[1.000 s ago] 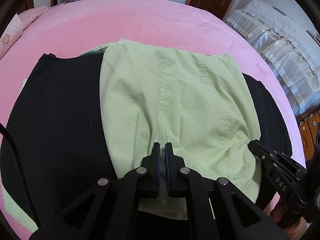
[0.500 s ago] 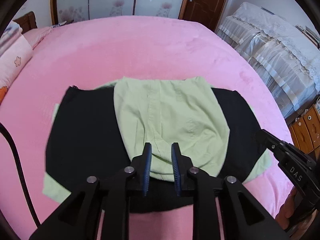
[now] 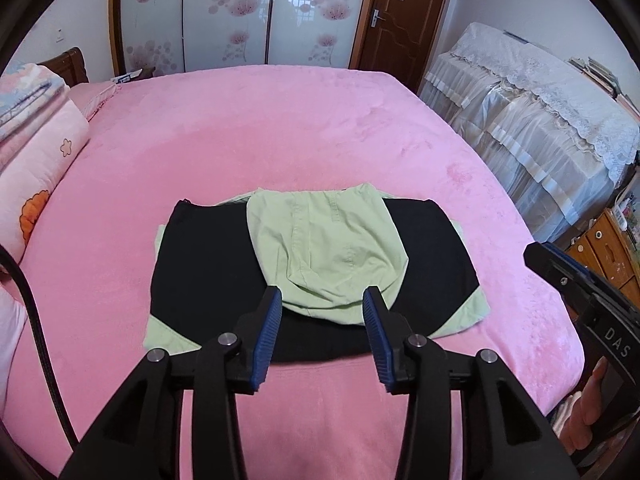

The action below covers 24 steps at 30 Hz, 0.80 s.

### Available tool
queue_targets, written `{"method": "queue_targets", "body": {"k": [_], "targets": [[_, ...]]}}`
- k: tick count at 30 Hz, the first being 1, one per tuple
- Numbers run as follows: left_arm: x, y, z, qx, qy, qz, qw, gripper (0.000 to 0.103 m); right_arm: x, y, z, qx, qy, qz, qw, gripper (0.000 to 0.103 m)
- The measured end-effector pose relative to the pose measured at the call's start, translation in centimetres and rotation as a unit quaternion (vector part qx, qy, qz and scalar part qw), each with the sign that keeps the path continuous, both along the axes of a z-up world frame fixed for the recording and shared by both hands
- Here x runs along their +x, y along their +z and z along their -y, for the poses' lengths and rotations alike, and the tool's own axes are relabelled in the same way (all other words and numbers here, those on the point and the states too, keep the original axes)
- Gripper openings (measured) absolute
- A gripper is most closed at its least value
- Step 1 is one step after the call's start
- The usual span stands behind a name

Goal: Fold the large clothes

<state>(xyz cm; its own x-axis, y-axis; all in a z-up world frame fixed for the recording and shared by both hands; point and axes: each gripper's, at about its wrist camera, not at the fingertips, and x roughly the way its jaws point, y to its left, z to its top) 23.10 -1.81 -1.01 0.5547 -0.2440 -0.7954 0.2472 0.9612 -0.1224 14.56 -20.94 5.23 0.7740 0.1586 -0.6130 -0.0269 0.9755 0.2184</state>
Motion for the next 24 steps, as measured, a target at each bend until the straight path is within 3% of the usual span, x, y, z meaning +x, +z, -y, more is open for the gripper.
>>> {"method": "queue_targets", "body": {"k": [5, 7, 11, 17, 22, 24], "targets": [[-3.3, 2.0, -1.3, -0.003, 0.002, 0.017, 0.9999, 0.044, -3.3, 2.4, -0.7, -0.023, 0.005, 0.029, 0.999, 0.035], [-4.6, 2.1, -2.2, -0.008, 0.009, 0.021, 0.9997, 0.049, -4.1, 2.6, -1.1, -0.033, 0.006, 0.034, 0.999, 0.035], [-5.9, 1.1, -4.1, -0.022, 0.023, 0.013, 0.9994, 0.049, -4.8, 1.4, -2.2, -0.047, 0.013, 0.039, 0.998, 0.036], [-6.3, -3.6, -7.0, -0.050, 0.057, -0.011, 0.9971, 0.049, -4.5, -2.7, -3.3, -0.046, 0.012, 0.039, 0.998, 0.036], [-5.9, -9.8, -9.0, -0.078, 0.078, -0.033, 0.9934, 0.049, -4.5, -7.0, -4.6, -0.058, 0.006, 0.054, 0.997, 0.036], [-5.6, -12.7, -10.0, -0.108, 0.087, -0.049, 0.9891, 0.049, -4.3, -8.8, -5.2, -0.065, 0.005, 0.057, 0.996, 0.036]]}}
